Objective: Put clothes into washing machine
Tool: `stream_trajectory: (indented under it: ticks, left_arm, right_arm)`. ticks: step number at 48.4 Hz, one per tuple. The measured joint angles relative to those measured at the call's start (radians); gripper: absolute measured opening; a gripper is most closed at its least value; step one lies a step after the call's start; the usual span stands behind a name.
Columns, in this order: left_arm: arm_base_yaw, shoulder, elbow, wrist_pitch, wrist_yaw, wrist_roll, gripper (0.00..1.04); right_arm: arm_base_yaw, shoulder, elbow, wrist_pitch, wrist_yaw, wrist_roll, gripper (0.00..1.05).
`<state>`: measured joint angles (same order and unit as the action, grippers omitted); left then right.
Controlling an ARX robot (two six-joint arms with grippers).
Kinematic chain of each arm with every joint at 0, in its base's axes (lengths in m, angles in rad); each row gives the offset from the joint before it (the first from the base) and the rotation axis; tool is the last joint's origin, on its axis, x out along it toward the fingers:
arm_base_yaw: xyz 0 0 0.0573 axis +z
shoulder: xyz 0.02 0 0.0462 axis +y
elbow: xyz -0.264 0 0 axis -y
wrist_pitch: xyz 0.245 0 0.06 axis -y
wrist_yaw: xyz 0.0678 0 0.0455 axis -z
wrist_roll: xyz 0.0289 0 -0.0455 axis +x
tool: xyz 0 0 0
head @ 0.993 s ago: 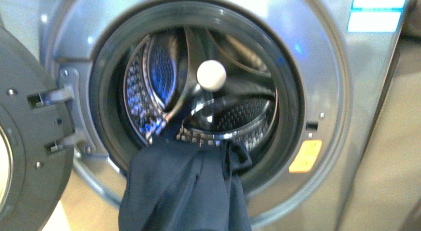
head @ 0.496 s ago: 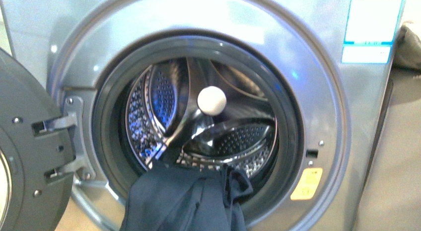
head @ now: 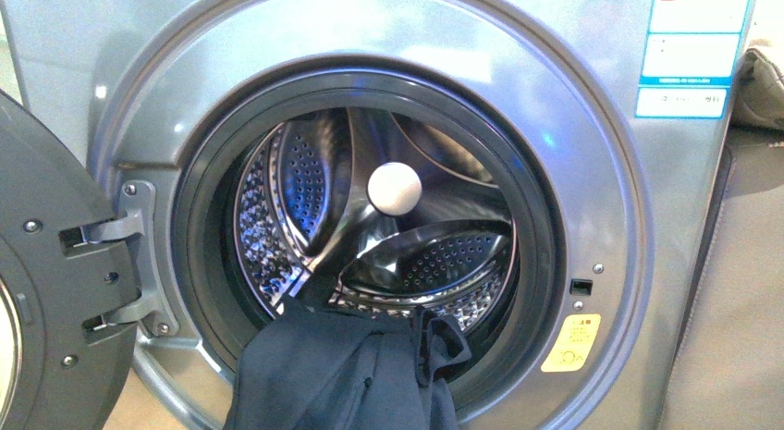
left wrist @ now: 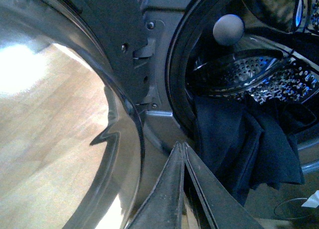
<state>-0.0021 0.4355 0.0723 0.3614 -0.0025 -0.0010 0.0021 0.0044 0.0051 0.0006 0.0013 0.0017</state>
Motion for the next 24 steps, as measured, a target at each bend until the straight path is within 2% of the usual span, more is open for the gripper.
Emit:
stream_trajectory:
  ticks: [24]
  left_arm:
    - [0.0, -0.205, -0.063, -0.124, 0.003, 0.0, 0.04]
  right_arm:
    - [0.0, 0.0, 0.0, 0.0, 0.0, 0.0, 0.02]
